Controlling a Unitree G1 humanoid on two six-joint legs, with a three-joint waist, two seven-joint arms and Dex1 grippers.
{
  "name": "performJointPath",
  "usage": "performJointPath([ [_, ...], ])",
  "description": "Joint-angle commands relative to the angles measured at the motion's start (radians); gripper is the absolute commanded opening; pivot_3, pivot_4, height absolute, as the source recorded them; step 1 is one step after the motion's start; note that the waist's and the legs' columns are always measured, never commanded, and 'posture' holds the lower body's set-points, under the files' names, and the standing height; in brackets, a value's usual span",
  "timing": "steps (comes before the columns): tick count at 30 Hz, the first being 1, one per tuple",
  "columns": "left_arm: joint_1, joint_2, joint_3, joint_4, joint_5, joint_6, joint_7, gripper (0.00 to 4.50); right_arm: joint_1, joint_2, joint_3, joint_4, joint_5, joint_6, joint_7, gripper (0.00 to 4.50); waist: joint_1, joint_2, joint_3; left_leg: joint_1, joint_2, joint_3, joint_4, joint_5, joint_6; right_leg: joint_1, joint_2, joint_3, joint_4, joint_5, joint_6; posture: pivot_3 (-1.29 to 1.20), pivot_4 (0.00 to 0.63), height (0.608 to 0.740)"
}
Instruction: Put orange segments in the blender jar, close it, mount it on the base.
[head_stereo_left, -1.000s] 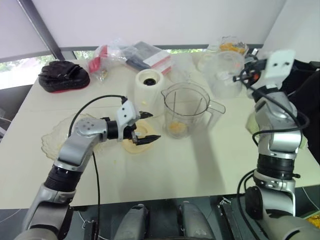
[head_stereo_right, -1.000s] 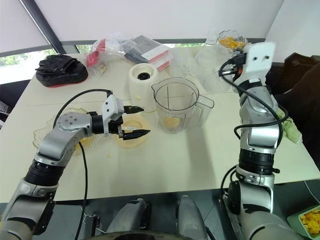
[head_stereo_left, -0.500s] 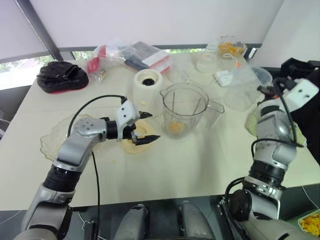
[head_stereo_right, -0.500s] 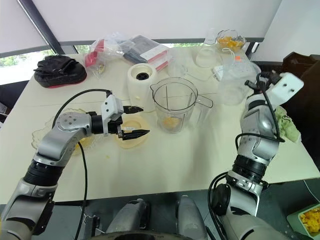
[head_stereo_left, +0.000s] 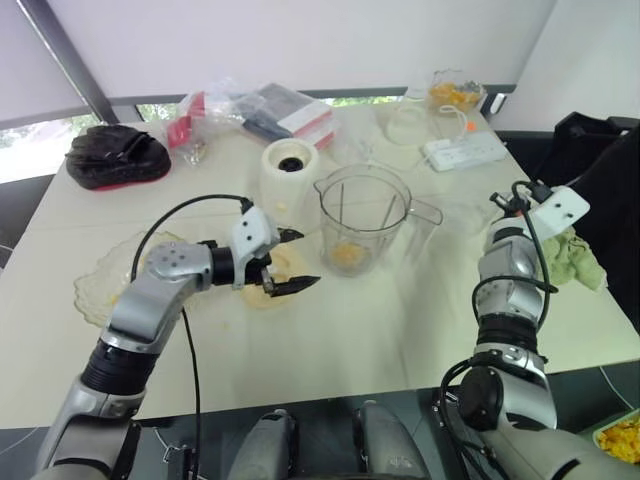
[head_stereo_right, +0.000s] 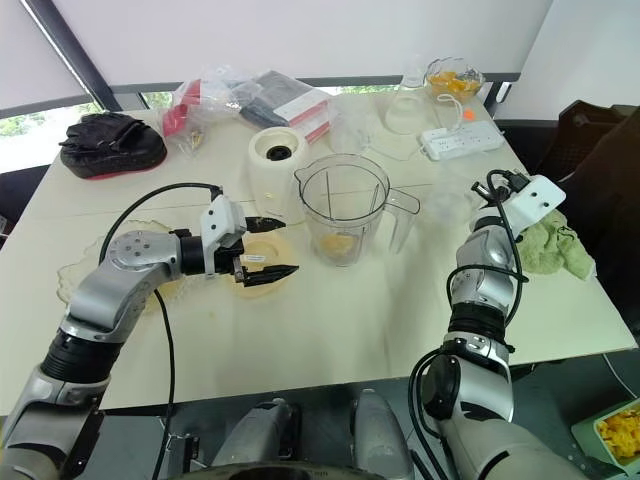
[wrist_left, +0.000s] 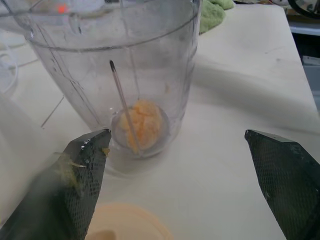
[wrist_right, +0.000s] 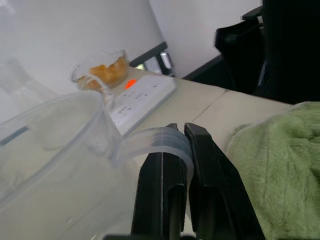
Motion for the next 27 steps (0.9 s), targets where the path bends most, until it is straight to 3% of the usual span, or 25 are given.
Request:
performJointPath([
  [1, 0.009, 0.014, 0.033, -0.058, -0.024, 0.009, 0.012, 4.50, -0.048, -0.029, 0.003, 0.090, -0.007, -0.100, -0.008, 0.01, -0.001, 0.000, 0.000, 0.000, 0.000, 0.000, 0.000, 0.000, 0.000, 0.000, 0.000, 0.000, 0.000, 0.000, 0.000, 0.00, 0.150, 0.740],
  [8, 0.022, 0.027, 0.037, -0.085, -0.034, 0.027, 0.031, 4.50, -0.073, -0.052, 0.017, 0.262, -0.006, -0.211, -0.018, 0.01, -0.003, 0.000, 0.000, 0.000, 0.000, 0.000, 0.000, 0.000, 0.000, 0.000, 0.000, 0.000, 0.000, 0.000, 0.000, 0.00, 0.150, 0.740],
  [18, 0.027, 0.032, 0.032, -0.100, -0.039, 0.038, 0.048, 4.50, -0.035, -0.044, 0.039, 0.295, 0.001, -0.248, -0.012, 0.01, -0.003, 0.000, 0.000, 0.001, 0.000, 0.000, 0.000, 0.000, 0.000, 0.001, 0.000, 0.000, 0.000, 0.000, 0.000, 0.00, 0.150, 0.740],
  [21, 0.027, 0.033, 0.030, -0.100, -0.040, 0.037, 0.048, 4.50, -0.023, -0.042, 0.047, 0.287, 0.002, -0.246, -0.009, 0.92, -0.003, 0.000, 0.000, 0.001, 0.000, 0.000, 0.000, 0.000, 0.000, 0.001, 0.000, 0.000, 0.000, 0.000, 0.000, 0.00, 0.150, 0.740],
  [25, 0.023, 0.030, 0.026, -0.096, -0.039, 0.035, 0.050, 4.50, -0.012, -0.046, 0.062, 0.272, -0.006, -0.243, -0.011, 3.01, -0.006, 0.000, 0.000, 0.001, 0.000, 0.001, 0.000, 0.000, 0.000, 0.001, 0.000, 0.000, 0.000, 0.000, 0.000, 0.00, 0.150, 0.740],
  [27, 0.021, 0.027, 0.023, -0.092, -0.037, 0.032, 0.051, 4.50, -0.001, -0.045, 0.065, 0.260, -0.006, -0.239, -0.011, 3.01, -0.009, 0.000, 0.000, 0.001, 0.000, 0.001, 0.000, 0.000, 0.000, 0.001, 0.001, 0.001, 0.000, 0.000, 0.000, 0.00, 0.150, 0.740],
])
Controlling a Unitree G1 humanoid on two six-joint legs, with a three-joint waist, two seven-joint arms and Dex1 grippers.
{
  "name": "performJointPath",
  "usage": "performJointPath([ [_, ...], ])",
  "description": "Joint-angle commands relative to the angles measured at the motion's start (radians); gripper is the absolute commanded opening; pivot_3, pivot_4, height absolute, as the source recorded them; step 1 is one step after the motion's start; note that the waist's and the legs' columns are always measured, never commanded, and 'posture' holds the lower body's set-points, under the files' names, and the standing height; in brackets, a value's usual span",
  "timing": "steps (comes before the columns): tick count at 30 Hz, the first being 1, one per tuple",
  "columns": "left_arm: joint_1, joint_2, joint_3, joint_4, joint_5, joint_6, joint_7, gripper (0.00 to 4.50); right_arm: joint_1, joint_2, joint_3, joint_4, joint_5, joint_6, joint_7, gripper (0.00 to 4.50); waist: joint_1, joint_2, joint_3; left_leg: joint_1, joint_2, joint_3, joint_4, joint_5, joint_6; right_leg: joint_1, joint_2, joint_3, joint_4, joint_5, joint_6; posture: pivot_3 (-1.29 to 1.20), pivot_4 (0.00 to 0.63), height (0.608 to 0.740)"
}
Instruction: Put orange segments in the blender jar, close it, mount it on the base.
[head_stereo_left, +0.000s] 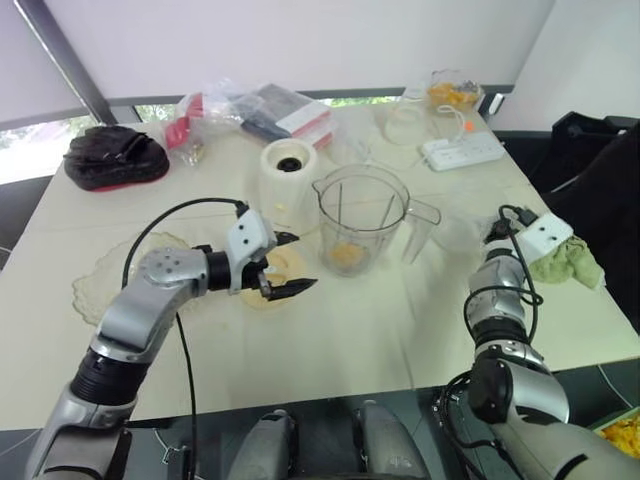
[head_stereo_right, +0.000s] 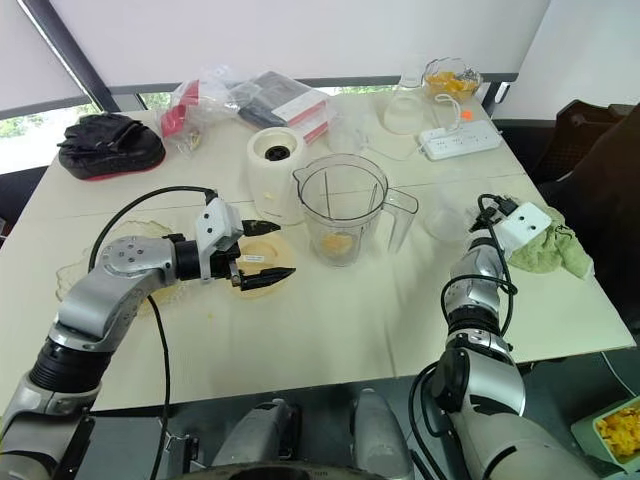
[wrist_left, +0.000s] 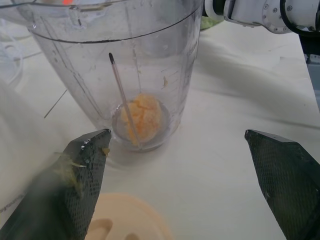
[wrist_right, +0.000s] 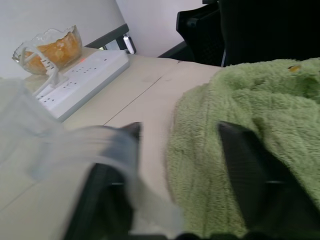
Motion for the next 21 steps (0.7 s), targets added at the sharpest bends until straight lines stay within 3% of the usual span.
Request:
performJointPath([
  [1, -0.008, 0.003, 0.019, -0.024, -0.010, -0.011, 0.004, 4.50, 0.012, -0.006, 0.021, -0.049, -0.007, -0.002, 0.004, 3.01, -0.002, 0.000, 0.000, 0.000, 0.000, 0.000, 0.000, 0.000, 0.000, 0.000, 0.000, 0.000, 0.000, 0.000, 0.000, 0.00, 0.150, 0.740],
  [21, -0.010, -0.024, 0.003, -0.010, -0.003, -0.025, 0.007, 4.50, 0.208, 0.018, 0.094, -0.375, -0.005, 0.163, 0.021, 3.01, -0.004, 0.000, 0.000, 0.000, 0.000, 0.000, 0.000, 0.000, 0.000, 0.000, 0.000, 0.000, 0.000, 0.000, 0.000, 0.00, 0.150, 0.740],
])
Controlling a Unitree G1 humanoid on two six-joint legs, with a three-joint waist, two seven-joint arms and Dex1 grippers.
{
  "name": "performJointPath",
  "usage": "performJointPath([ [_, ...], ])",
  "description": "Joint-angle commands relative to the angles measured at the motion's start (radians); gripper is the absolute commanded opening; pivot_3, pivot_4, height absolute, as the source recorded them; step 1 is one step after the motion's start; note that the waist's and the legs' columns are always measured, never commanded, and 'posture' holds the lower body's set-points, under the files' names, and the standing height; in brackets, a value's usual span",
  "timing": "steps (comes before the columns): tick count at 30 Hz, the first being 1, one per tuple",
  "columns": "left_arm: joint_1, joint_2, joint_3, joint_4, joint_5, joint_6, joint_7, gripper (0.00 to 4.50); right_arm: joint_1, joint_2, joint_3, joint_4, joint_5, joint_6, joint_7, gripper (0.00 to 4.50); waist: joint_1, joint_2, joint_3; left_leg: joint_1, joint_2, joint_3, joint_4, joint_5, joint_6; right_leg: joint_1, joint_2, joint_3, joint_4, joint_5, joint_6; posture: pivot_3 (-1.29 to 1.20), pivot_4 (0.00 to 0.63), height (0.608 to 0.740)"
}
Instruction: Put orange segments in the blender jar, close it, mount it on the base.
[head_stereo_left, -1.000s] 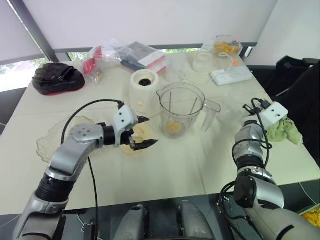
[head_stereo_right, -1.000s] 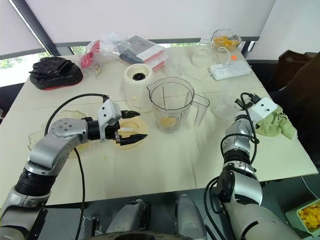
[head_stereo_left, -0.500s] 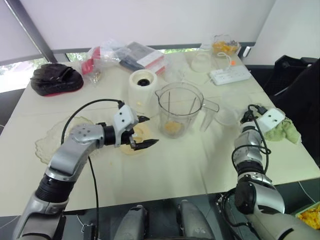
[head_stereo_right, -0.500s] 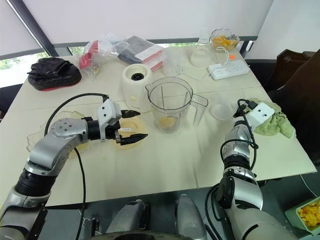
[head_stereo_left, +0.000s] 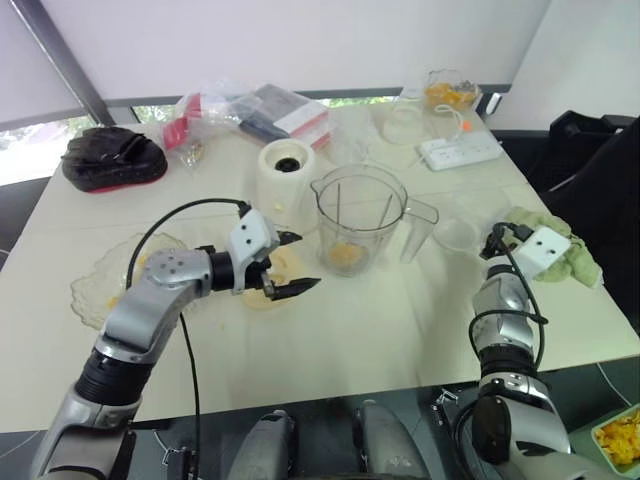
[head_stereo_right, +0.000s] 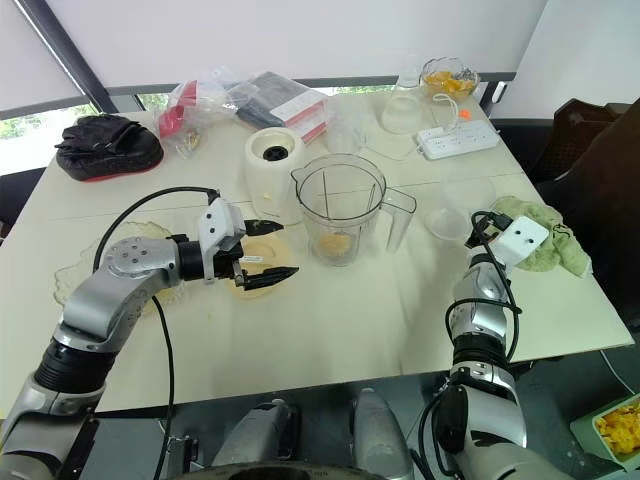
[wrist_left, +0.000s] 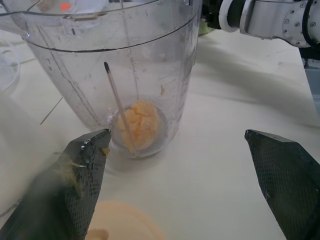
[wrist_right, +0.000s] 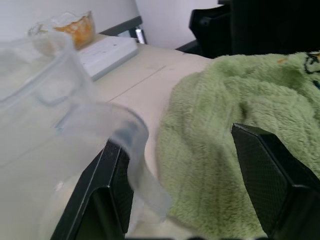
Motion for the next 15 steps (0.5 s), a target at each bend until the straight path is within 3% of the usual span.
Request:
performJointPath([
  [1, -0.011, -0.002, 0.007, -0.010, -0.004, -0.022, -0.002, 4.50, 0.006, -0.007, 0.007, -0.063, -0.005, 0.017, 0.006, 3.01, 0.000, 0.000, 0.000, 0.000, 0.000, 0.000, 0.000, 0.000, 0.000, 0.000, 0.000, 0.000, 0.000, 0.000, 0.000, 0.00, 0.150, 0.740],
  [8, -0.014, -0.006, 0.001, -0.006, -0.001, -0.027, -0.007, 4.50, 0.043, -0.002, 0.025, -0.140, -0.006, 0.056, 0.018, 3.01, 0.003, 0.000, 0.000, 0.000, 0.000, 0.000, 0.000, -0.001, 0.001, 0.000, 0.000, 0.000, 0.000, 0.000, 0.000, 0.00, 0.150, 0.740],
  [15, -0.011, -0.005, 0.001, -0.005, -0.002, -0.028, -0.010, 4.50, 0.165, 0.022, 0.055, -0.342, 0.000, 0.148, 0.026, 3.01, 0.013, 0.000, 0.000, 0.000, 0.000, 0.000, 0.000, -0.001, 0.002, 0.000, 0.000, 0.000, 0.000, 0.000, 0.000, 0.00, 0.150, 0.740],
])
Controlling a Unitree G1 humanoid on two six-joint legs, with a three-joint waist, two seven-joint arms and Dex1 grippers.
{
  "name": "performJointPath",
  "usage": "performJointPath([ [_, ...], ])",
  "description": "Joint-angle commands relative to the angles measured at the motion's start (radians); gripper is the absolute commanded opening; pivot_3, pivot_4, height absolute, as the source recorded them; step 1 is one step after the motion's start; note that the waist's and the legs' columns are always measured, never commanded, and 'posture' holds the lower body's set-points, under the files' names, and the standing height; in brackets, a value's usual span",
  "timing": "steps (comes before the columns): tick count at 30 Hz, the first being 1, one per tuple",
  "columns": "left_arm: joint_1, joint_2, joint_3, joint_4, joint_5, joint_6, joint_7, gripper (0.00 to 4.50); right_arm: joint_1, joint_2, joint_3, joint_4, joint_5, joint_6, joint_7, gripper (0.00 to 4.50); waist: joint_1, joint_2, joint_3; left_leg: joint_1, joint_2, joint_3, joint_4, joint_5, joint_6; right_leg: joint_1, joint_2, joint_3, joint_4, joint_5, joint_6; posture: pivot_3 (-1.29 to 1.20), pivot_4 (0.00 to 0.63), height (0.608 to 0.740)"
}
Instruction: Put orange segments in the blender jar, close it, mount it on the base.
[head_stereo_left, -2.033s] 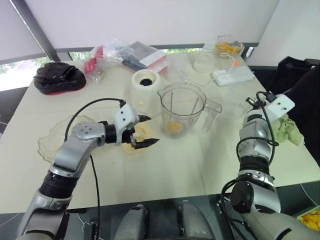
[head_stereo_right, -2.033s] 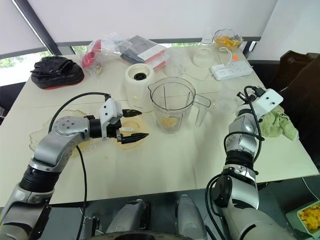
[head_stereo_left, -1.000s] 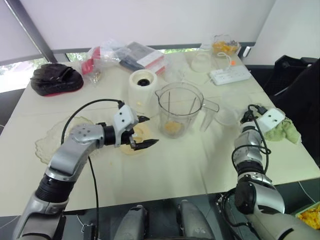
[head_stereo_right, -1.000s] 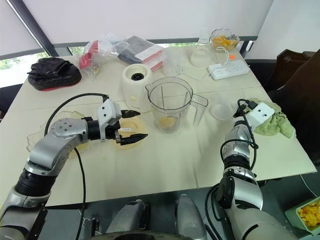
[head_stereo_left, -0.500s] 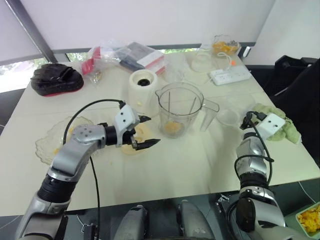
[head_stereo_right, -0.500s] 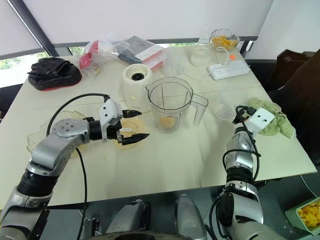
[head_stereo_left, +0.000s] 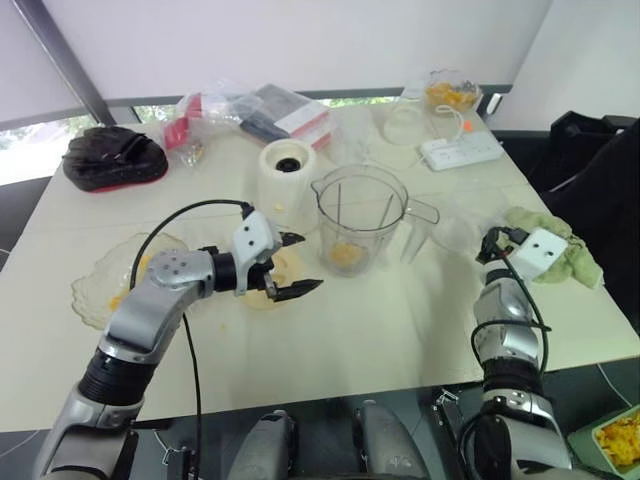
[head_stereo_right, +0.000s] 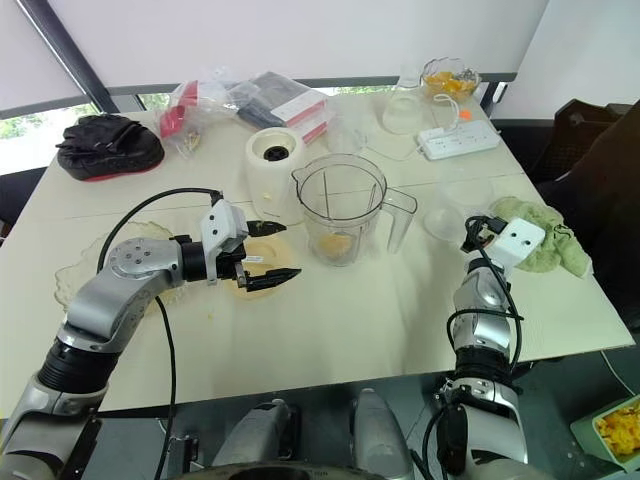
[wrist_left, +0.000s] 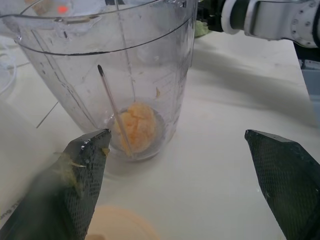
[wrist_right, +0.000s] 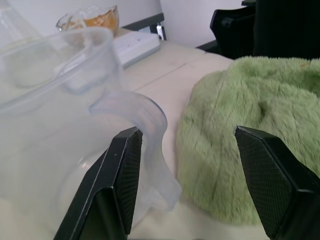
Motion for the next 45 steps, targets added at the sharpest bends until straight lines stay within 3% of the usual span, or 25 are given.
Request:
performJointPath([
  [1, -0.010, 0.003, 0.010, -0.014, -0.008, -0.011, -0.004, 4.50, 0.052, 0.006, 0.018, -0.165, 0.001, 0.051, 0.016, 3.01, 0.002, 0.000, 0.000, 0.000, 0.000, 0.000, 0.000, 0.000, 0.000, 0.000, 0.000, 0.000, 0.000, 0.000, 0.000, 0.00, 0.150, 0.740],
  [10, -0.016, 0.004, 0.006, 0.002, -0.008, -0.013, -0.021, 4.50, 0.223, -0.020, 0.088, -0.473, 0.002, 0.195, 0.111, 3.01, 0.004, 0.000, 0.000, 0.000, 0.000, 0.000, 0.000, -0.001, 0.001, 0.000, 0.000, 0.000, 0.000, 0.000, 0.000, 0.00, 0.150, 0.740],
  [18, -0.039, 0.039, 0.018, 0.066, 0.000, -0.039, -0.078, 4.50, 0.292, -0.196, 0.187, -0.712, 0.004, 0.260, 0.364, 3.01, 0.004, 0.000, 0.000, 0.001, 0.000, -0.001, 0.000, -0.001, 0.002, 0.001, 0.000, 0.000, 0.000, 0.000, 0.000, 0.00, 0.150, 0.740],
  [22, -0.067, 0.078, 0.029, 0.115, 0.001, -0.056, -0.125, 4.50, 0.275, -0.289, 0.193, -0.790, 0.073, 0.348, 0.492, 3.01, 0.008, 0.000, 0.000, 0.001, 0.000, -0.001, 0.001, -0.001, 0.002, 0.002, 0.000, -0.001, 0.000, 0.000, 0.000, 0.00, 0.150, 0.740],
  [27, -0.133, 0.146, 0.035, 0.195, -0.002, -0.063, -0.208, 4.50, 0.229, -0.503, 0.148, -0.825, 0.159, 0.445, 0.717, 3.01, 0.010, -0.001, 0.000, 0.001, 0.000, -0.002, 0.001, -0.002, 0.003, 0.003, 0.000, -0.002, -0.001, 0.000, 0.000, 0.00, 0.150, 0.740],
  [31, -0.182, 0.186, 0.032, 0.263, 0.003, -0.087, -0.277, 4.50, 0.179, -0.597, 0.110, -0.824, 0.201, 0.487, 0.791, 3.01, 0.010, -0.002, 0.001, 0.001, 0.000, -0.003, 0.001, -0.002, 0.003, 0.004, 0.000, -0.003, -0.002, 0.000, 0.000, 0.00, 0.150, 0.740],
  [37, -0.233, 0.209, 0.002, 0.338, 0.029, -0.134, -0.365, 4.50, 0.143, -0.659, 0.082, -0.856, 0.249, 0.540, 0.849, 3.01, 0.012, -0.003, 0.002, 0.001, 0.000, -0.003, 0.001, -0.002, 0.003, 0.004, -0.001, -0.003, -0.002, 0.000, 0.000, 0.00, 0.150, 0.740],
  [45, -0.313, 0.264, -0.093, 0.503, 0.136, -0.274, -0.568, 4.50, 0.021, -0.721, 0.022, -0.926, 0.461, 0.693, 0.910, 3.01, 0.015, -0.004, 0.003, 0.000, 0.000, -0.003, 0.002, -0.002, 0.003, 0.003, -0.001, -0.003, -0.002, 0.000, 0.000, 0.00, 0.150, 0.740],
])
